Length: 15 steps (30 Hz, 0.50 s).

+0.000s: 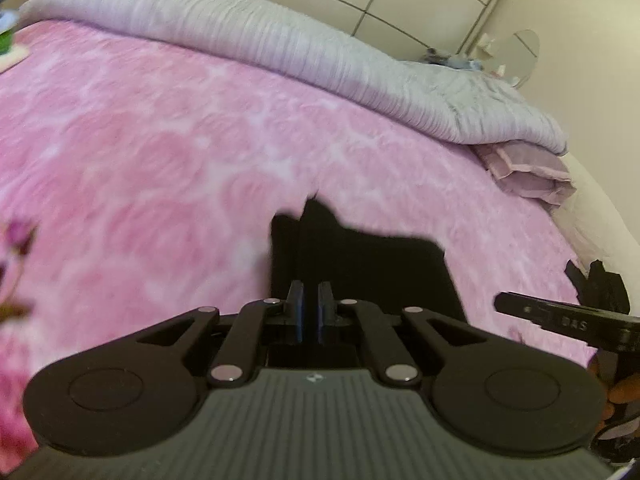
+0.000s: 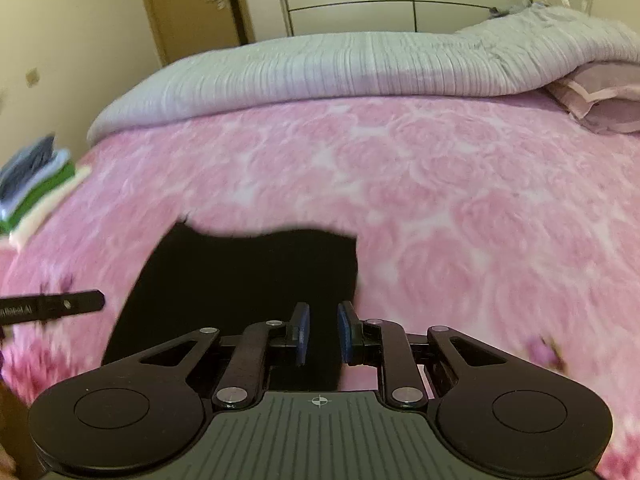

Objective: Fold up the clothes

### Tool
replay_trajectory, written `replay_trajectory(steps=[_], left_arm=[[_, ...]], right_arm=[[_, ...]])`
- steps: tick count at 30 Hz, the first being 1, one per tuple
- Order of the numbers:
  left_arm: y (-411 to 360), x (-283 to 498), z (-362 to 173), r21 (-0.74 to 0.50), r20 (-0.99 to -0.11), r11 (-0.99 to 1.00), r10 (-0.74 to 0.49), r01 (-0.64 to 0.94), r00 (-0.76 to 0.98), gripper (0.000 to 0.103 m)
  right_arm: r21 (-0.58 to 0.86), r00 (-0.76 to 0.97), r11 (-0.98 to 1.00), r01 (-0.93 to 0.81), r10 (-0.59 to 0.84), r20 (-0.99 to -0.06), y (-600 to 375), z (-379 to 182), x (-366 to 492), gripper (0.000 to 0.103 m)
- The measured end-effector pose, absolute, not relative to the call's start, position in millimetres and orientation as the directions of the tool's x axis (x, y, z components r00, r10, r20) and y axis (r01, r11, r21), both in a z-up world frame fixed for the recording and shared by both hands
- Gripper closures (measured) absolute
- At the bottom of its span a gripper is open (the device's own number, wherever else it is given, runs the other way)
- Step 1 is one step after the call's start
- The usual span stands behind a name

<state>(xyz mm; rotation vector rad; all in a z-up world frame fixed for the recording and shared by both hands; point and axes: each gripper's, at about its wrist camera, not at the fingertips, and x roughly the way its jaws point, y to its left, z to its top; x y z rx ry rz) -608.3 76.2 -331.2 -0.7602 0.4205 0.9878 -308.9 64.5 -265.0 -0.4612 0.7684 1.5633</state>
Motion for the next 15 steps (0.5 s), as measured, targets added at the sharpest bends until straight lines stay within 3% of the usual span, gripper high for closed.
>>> replay_trajectory(steps=[7,10,13,15], left_arm=[[138,-579,-373,-0.357,-0.668,0.364,0.544,-0.860,0.507,0.102],[148,-580,-393,-0.398,-0.652,0.354,0.539,-0.846,0.533,0.100],[131,-585,-378,-0.376,-0.652,0.342,0.563,-0.861,0.508,0.100],[117,-589,-366,-0.357,-0.653,0.333,0.579,-0.873,0.488,0.101]], right_arm=[[0.191,-0.139,-0.001,-0.982,0.688,-0.712,125,-301,-308,0.084],[0.107,-0.081,-0.002,-0.994,0.674,-0.735,134,-324,-314,0.084],[0.065,-0.059,-0.016,-0.998,0.678,-0.733,129,-329,-317,0.084],[0.121,-0.086,0.004,-0.993,0.678,-0.730,118,-321,-306,0.084]])
